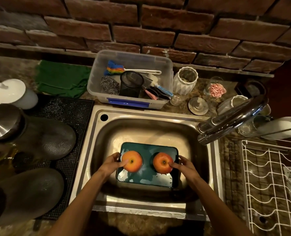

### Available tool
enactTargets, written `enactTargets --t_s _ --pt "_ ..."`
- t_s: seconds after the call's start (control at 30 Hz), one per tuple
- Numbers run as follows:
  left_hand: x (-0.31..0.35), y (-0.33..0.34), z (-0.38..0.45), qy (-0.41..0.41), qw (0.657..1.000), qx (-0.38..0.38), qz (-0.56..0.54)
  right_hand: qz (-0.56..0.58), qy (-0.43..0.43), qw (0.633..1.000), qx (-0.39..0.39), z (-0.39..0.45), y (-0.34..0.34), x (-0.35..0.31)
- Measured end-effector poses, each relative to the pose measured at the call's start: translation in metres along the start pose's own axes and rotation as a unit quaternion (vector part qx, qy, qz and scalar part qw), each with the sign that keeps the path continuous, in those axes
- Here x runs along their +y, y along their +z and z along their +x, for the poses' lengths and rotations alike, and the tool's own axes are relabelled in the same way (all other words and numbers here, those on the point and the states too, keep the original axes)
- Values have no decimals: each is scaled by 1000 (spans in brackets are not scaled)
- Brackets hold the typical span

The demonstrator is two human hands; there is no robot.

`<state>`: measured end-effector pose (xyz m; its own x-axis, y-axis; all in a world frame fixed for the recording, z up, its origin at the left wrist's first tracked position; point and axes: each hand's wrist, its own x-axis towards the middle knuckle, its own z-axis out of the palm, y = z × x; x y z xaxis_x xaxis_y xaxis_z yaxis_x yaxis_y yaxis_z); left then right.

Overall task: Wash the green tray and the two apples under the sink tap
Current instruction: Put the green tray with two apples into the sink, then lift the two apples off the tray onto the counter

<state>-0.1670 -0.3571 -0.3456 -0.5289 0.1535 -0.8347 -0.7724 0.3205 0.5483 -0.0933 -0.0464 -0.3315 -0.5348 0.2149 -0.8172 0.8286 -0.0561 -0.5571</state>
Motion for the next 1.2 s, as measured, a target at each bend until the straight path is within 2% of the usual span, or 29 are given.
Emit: enactTargets --t_s 0.1,0.2,0.3,0.4,0.6,0.77,0.87,1.0,1.2 --pt "2 2 -5 90 992 43 73 -71 -74 995 6 0 2 -4" --pt "1 8 -6 186 957 39 217 -204 -166 965 -3 -1 9 -4" --pt "1 19 -4 189 929 25 318 -311 -219 924 -19 1 23 -1" --pt "-3 30 0 190 919 27 343 -343 -208 915 -36 4 35 4" --pt "-15 37 3 195 923 52 328 -368 -246 897 -1 9 42 17" --pt "-7 29 1 182 903 63 383 -368 -248 896 3 8 42 15" --pt "-1 29 -5 187 892 74 404 -340 -235 910 20 4 44 14" --pt "2 30 -20 190 896 104 389 -269 -225 935 49 -10 46 14" --pt "6 24 -63 247 887 159 356 -232 -237 941 64 -44 42 7"
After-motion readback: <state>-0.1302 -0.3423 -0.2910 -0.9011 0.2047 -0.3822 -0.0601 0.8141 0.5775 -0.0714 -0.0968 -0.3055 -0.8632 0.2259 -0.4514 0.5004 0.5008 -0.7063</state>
